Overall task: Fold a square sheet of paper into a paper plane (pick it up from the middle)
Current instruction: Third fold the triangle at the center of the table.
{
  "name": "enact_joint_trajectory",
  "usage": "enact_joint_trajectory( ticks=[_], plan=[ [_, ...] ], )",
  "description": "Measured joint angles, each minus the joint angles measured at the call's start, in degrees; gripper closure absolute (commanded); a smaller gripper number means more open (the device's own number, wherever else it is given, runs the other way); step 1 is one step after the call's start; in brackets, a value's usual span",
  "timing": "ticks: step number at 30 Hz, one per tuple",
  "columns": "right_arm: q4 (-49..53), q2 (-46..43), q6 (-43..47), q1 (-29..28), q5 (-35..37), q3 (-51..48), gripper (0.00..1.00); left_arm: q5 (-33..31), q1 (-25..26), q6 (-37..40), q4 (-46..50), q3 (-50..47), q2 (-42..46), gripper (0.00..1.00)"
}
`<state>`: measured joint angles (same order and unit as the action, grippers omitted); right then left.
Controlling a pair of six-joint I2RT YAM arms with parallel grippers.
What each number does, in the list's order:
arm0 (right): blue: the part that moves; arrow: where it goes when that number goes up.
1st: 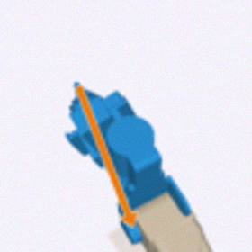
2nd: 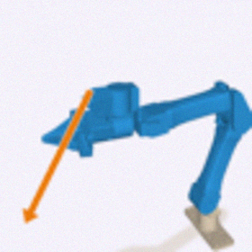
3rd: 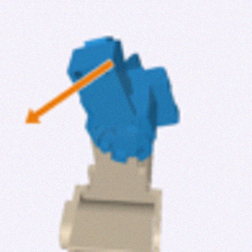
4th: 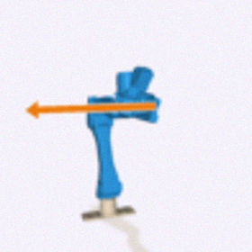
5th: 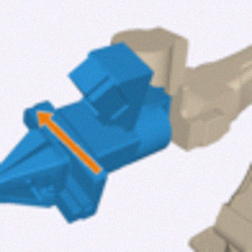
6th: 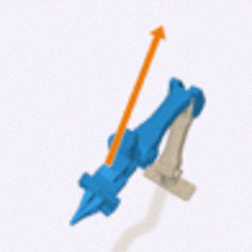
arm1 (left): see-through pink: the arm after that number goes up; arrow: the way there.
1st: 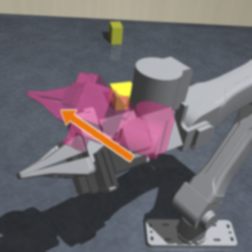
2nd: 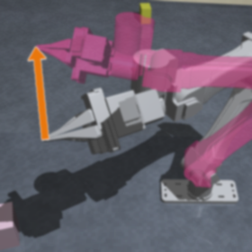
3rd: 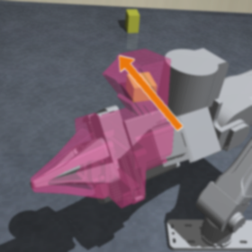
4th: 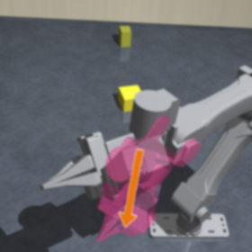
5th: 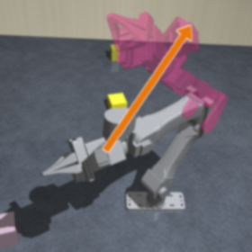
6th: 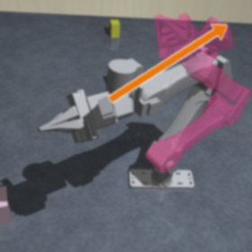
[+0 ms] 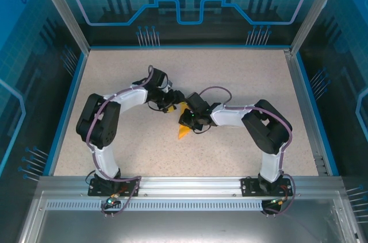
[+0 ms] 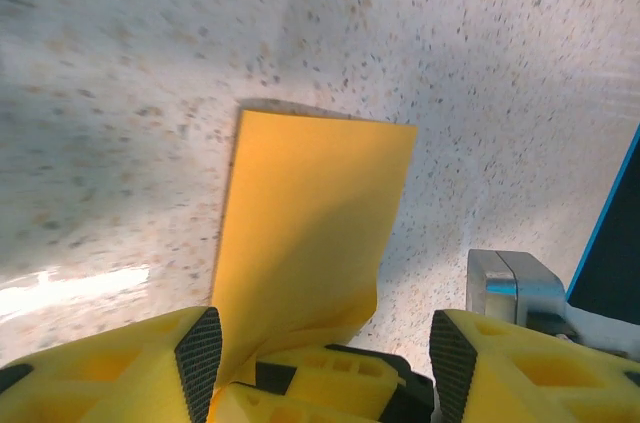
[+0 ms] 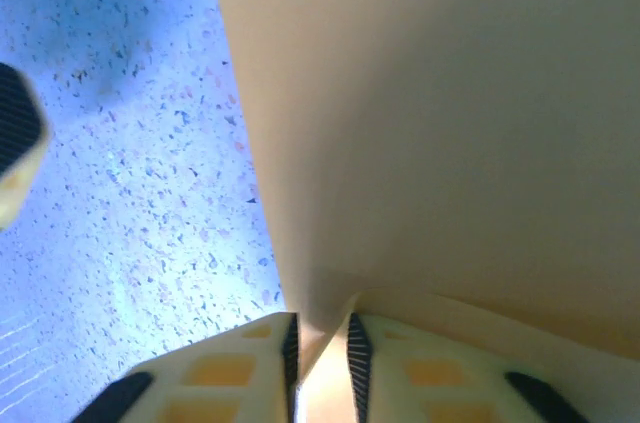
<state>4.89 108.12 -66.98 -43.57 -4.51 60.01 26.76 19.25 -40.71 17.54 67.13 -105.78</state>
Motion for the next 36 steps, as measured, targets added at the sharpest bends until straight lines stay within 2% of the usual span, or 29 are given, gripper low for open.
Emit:
enact_joint_trajectory(
  ticks=[4,10,16,25,32,36],
  plan=[
    [-1.2,0.0,0.0,0.0,-0.7,0.0,0.59,-0.1,-2.7,-0.8,-0.1,-2.4,1.6,0.39],
    [-4.2,-0.7,0.0,0.1,-1.4,-1.9,0.58,-0.2,-4.2,-1.4,-0.2,-5.1,2.2,0.39],
    [-7.8,-1.5,0.3,0.7,-2.4,-4.5,0.62,0.0,-4.1,-1.4,-0.3,-5.7,3.2,0.39],
    [-8.8,-1.9,1.3,1.6,-3.5,-6.1,0.76,2.0,-4.0,-1.2,-1.2,-8.4,4.8,0.45],
    [-8.8,-2.4,1.7,2.0,-3.9,-7.0,0.81,4.5,-2.2,-1.2,-2.0,-10.1,5.7,0.49],
    [-8.8,-2.4,1.9,2.3,-4.2,-7.2,0.8,5.6,-1.4,-1.2,-2.6,-11.0,6.1,0.5]
  ],
)
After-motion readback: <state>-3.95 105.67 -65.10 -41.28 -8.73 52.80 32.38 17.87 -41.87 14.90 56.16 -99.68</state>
